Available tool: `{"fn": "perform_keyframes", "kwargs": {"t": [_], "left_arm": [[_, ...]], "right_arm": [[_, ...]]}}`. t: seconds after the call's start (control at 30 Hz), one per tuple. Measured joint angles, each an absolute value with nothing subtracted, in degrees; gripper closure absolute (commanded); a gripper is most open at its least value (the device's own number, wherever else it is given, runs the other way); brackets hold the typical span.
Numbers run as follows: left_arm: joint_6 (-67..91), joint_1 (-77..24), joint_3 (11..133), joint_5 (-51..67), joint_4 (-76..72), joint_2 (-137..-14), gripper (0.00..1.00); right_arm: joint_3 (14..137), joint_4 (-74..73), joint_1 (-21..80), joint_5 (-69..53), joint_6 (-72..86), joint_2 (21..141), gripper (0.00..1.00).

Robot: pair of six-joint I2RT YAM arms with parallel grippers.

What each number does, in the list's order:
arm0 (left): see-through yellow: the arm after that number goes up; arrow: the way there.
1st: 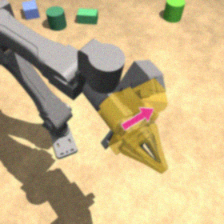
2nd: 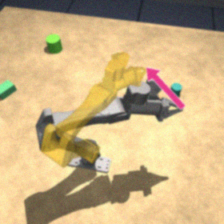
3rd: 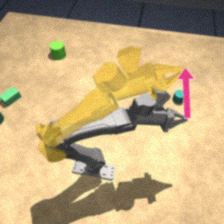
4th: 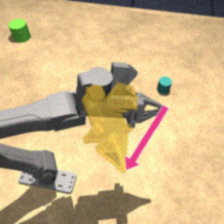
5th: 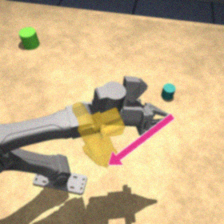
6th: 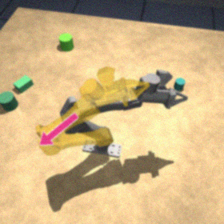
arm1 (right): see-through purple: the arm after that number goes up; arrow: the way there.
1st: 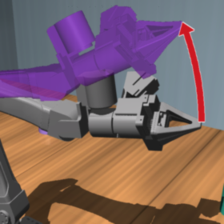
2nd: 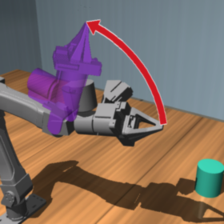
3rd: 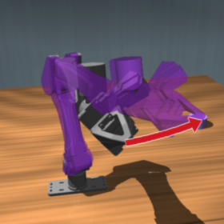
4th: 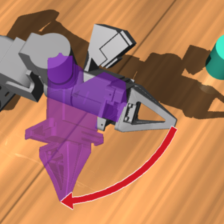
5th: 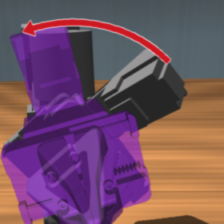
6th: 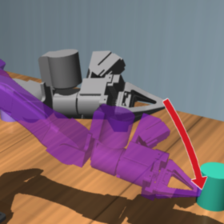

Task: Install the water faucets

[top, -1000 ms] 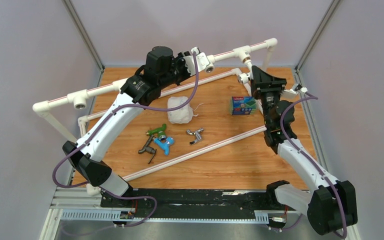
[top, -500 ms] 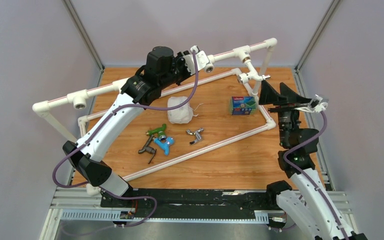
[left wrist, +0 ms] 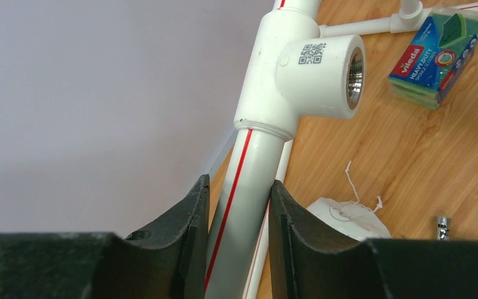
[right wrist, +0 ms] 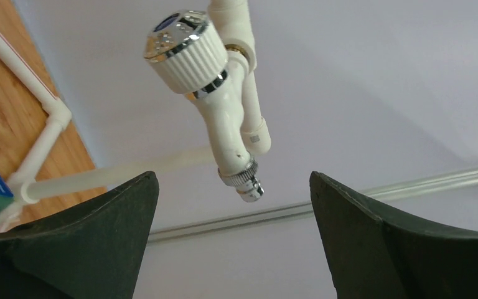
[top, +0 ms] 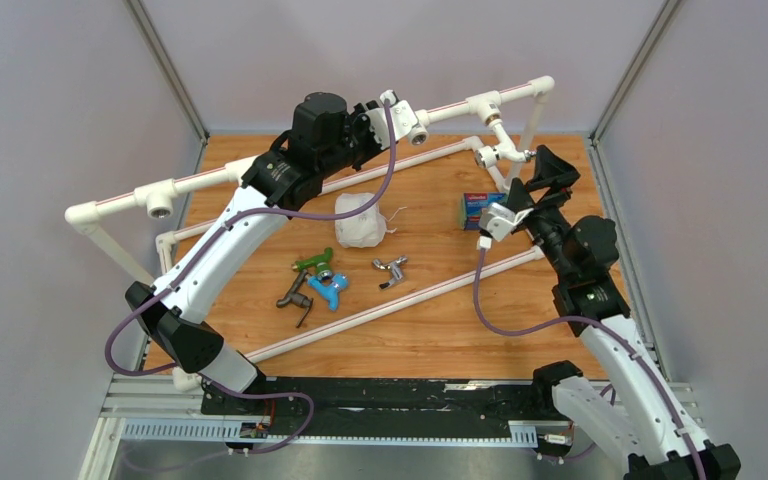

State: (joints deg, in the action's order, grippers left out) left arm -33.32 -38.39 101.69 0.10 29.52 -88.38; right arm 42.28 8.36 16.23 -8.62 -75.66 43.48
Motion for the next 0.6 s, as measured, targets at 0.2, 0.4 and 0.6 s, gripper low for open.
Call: {"fn": "perform_keyframes", "kwargs": {"t": [0.2, 0.4, 0.6], "left_arm": [[-33.32, -38.37, 101.69, 0.1, 29.45, -88.38, 1.0], [-33.17, -38.24, 101.67, 0.62, 29.34, -88.38, 1.0], [-32.82, -38.17, 101.23, 0.78, 28.62, -88.36, 1.0]], "right_arm": [[43.92, 8.4, 16.21, -9.45, -92.38, 49.41, 0.08], [45.63, 12.86, 16.27, -10.02, -98.85, 54.78, 0.16], [46.57, 14.7, 16.32, -11.27, -100.22, 58.83, 0.36]]}}
